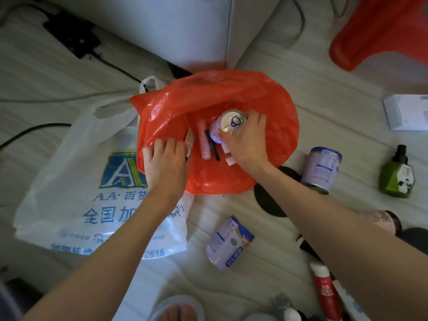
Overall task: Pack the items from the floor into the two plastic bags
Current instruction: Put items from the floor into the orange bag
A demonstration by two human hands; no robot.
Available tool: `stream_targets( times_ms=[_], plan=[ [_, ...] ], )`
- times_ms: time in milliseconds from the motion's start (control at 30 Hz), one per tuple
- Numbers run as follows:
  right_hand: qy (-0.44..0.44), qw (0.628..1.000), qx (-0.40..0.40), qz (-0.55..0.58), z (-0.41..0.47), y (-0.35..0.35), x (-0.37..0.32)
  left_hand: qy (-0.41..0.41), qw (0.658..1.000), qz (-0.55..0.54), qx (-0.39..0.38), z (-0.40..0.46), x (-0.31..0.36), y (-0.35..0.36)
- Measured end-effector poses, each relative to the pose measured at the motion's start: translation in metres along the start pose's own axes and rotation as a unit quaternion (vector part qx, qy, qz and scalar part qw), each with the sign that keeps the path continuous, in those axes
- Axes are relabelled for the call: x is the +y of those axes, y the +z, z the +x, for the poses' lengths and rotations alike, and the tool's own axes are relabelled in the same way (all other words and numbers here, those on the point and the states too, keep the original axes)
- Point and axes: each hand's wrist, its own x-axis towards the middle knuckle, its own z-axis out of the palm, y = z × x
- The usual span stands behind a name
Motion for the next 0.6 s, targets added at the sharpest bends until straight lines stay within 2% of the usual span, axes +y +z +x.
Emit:
stream_targets(
  times_ms=[67,200,367,433,533,600],
  plan=[
    [-0.016,1.000,-0.014,-0.007,0.001,0.005,0.000,0.022,1.000,0.011,-0.009,-0.006,-0.001,0.006],
    [-0.045,0.998,-0.053,-0.007,-0.003,0.011,0.002,0.052,0.995,-0.010,-0.089,-0.020,-0.006,0.010],
    [-0.051,0.990,-0.128,0.011,-0.041,-0.003,0.021,0.090,0.987,-0.129,-0.044,-0.043,0.001,0.000],
    [-0.051,0.988,-0.146,-0.016,-0.063,-0.017,0.037,0.105,0.972,-0.207,-0.045,-0.064,0.009,-0.003],
    [-0.061,0.983,-0.159,-0.075,-0.100,-0.042,0.067,0.100,0.933,-0.326,-0.114,-0.101,0.026,-0.007],
    [-0.046,0.979,-0.167,-0.110,-0.123,-0.057,0.086,0.094,0.923,-0.335,-0.163,-0.122,0.035,-0.009]
  ],
)
